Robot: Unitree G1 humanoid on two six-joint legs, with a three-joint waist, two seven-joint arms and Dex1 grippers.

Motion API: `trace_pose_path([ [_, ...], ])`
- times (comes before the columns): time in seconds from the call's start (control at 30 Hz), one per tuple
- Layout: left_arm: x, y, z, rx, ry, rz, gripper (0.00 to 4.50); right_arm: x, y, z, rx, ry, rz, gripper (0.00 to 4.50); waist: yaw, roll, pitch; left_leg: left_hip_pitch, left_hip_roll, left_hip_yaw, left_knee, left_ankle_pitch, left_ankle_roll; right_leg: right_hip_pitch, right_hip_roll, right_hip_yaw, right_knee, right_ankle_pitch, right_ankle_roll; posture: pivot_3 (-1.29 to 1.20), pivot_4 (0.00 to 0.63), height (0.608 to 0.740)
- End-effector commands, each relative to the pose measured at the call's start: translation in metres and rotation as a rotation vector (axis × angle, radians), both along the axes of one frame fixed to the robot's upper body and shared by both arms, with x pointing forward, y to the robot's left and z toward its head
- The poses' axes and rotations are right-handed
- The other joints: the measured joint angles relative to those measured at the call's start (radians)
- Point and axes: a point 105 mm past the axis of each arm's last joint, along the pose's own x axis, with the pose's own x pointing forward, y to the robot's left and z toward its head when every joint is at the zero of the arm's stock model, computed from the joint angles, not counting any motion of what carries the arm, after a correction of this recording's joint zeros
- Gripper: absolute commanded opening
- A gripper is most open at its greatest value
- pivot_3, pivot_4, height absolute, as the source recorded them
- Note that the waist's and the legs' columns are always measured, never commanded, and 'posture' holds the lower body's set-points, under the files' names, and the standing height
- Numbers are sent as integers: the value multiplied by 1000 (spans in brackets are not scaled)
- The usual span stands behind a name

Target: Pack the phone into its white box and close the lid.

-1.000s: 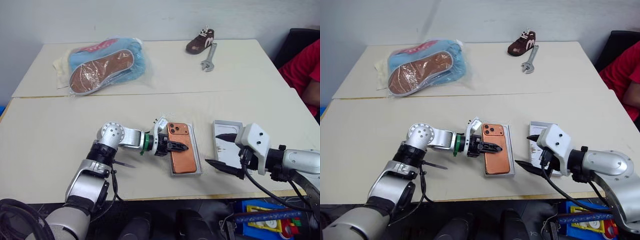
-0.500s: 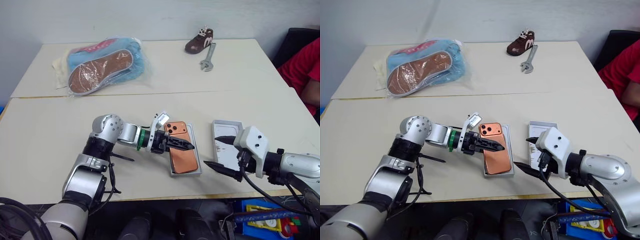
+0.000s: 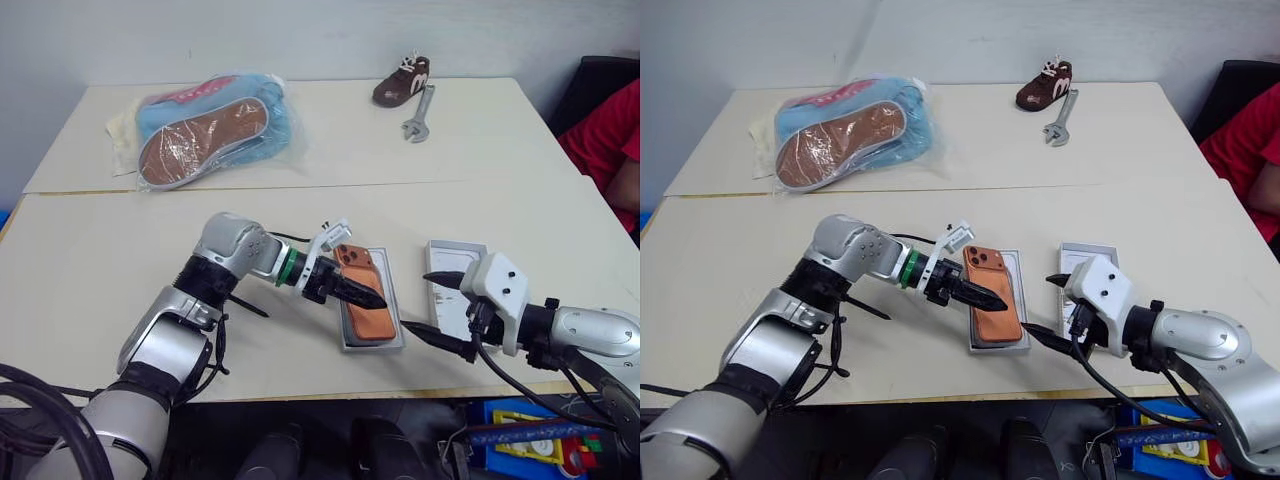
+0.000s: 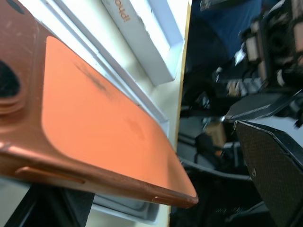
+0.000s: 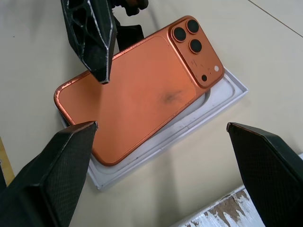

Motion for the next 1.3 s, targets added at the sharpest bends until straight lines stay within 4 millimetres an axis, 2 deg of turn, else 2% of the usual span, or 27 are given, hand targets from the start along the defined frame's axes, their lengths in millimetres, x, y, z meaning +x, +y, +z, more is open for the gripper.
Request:
trace_pose_path([
  [0.03, 1, 2, 6, 14, -64, -49, 4486, -5, 7, 4, 2, -39, 30, 4500, -2, 0, 0, 0, 0, 0, 0, 0, 0, 0, 0, 0, 0, 0, 0, 0, 150, 740],
  [0.23, 3, 11, 7, 35, -147, -90, 4486, -5, 4, 4, -4, -44, 25, 4500, -4, 0, 0, 0, 0, 0, 1, 0, 0, 0, 0, 0, 1, 0, 0, 0, 150, 740],
  [0.33, 2, 26, 7, 55, -197, -112, 4486, -5, 4, 4, -9, -44, 29, 4500, -6, 0, 1, 0, 0, 0, 1, 0, 0, 0, 0, 0, 1, 0, 0, 0, 150, 740],
  [0.47, -14, 40, 9, 10, -315, -225, 4486, -5, 3, 4, -13, -43, 38, 4500, -5, 0, 1, 0, 1, 0, 0, 0, 0, 0, 0, 0, 1, 0, 0, 0, 150, 740],
  [0.6, -20, 47, 12, -14, -420, -252, 4486, -3, 3, 5, -19, -47, 43, 4500, 3, 0, 1, -1, 1, 0, 2, 0, 0, 0, 0, 0, 0, 0, 0, 0, 150, 740],
  [0.73, -26, 80, 7, 1, -648, -291, 4486, -2, 1, 6, -20, -36, 29, 4500, -5, 0, 1, 0, 1, 0, 2, 0, 0, 1, 0, 0, 0, 0, 0, 0, 150, 740],
  [0.83, -24, 117, 5, 24, -795, -232, 4486, 4, -13, 2, -11, 0, -111, 4500, -9, 1, 2, 0, 2, 0, 0, 0, 0, 0, 1, 0, 0, 0, 0, 0, 150, 740],
  [0.9, -25, 137, 22, -43, -823, -129, 4486, 10, -30, -4, -14, 30, -263, 4500, -3, 1, 2, 0, 2, 0, 1, 0, 0, 1, 1, -1, 0, 0, 0, 0, 150, 740],
  [0.93, -26, 140, 29, -71, -831, -103, 4486, 12, -35, -6, -18, 40, -309, 4500, 0, 0, 3, 0, 2, 0, 1, 0, 0, 1, 1, -1, 0, 0, 0, 0, 150, 740],
  [1.03, -29, 141, 52, -127, -952, -103, 4486, 24, -49, -18, 63, 94, -535, 4500, 18, 0, 3, -1, 2, -2, 4, 0, 0, 2, 1, -2, 0, 0, 0, 0, 150, 740],
  [1.17, -29, 135, 50, -116, -1059, -98, 4486, 37, -47, -31, 133, 140, -685, 4500, 21, 2, 4, 0, 1, -1, 3, -1, 1, 2, 0, -1, 0, 1, 0, 0, 150, 740],
  [1.27, -25, 129, 52, -130, -1121, -68, 4500, 46, -47, -44, 140, 185, -772, 3853, 13, 3, 4, 0, 1, 0, 2, -1, 1, 2, 0, 0, 0, 1, 0, 0, 150, 740],
  [1.3, -25, 126, 54, -140, -1124, -63, 4500, 47, -47, -49, 136, 198, -791, 3389, 11, 3, 4, 0, 1, 0, 2, -1, 1, 1, 0, -1, 0, 1, 0, 0, 150, 740],
])
